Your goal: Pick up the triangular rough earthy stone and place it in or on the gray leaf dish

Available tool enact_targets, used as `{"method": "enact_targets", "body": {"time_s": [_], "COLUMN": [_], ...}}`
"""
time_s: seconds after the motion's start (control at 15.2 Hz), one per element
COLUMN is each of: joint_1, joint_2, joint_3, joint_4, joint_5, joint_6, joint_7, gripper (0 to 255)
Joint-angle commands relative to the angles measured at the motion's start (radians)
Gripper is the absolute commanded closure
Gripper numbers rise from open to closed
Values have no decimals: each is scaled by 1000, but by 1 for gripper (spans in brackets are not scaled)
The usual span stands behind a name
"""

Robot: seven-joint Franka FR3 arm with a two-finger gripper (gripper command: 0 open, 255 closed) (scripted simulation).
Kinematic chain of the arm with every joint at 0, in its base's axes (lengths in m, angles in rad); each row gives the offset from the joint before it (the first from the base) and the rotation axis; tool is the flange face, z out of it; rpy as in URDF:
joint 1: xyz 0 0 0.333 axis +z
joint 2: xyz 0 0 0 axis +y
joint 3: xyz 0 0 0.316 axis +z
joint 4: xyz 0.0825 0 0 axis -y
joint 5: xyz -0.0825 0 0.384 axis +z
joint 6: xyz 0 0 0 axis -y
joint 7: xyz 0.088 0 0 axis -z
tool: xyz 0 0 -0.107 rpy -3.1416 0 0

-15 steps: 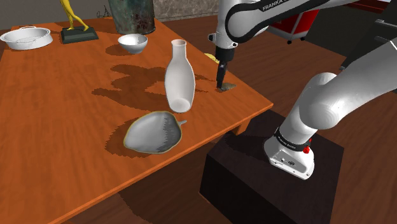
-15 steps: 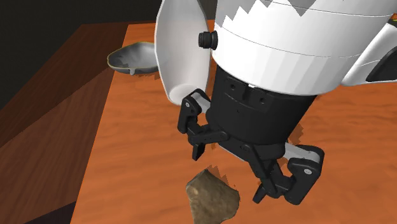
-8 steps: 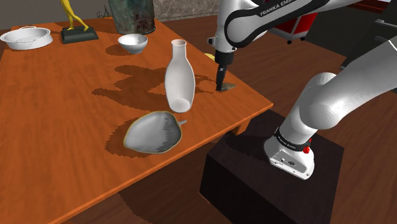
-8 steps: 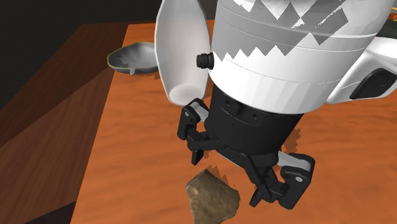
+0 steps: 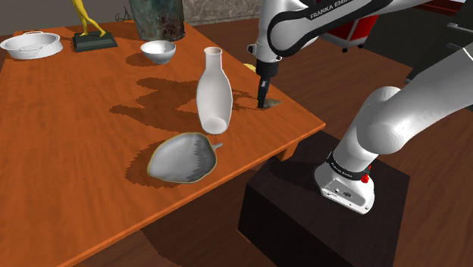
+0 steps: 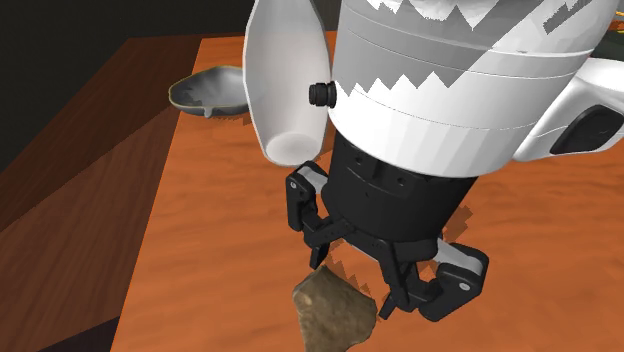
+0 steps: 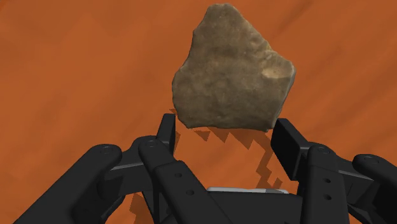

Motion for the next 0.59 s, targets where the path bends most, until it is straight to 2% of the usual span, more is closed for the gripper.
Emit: {"method": "enact_targets", "body": {"time_s": [0.0, 0.2, 0.53], "joint_1": [0, 0, -2], "joint_2": [1, 1, -36], "joint_3": [0, -1, 0], "joint_4": [-1, -1, 42], "joint_5": [0, 0, -3], "joint_6": [-1, -1, -80], "joint_7": [0, -1, 4], "gripper": [255, 255, 255]}}
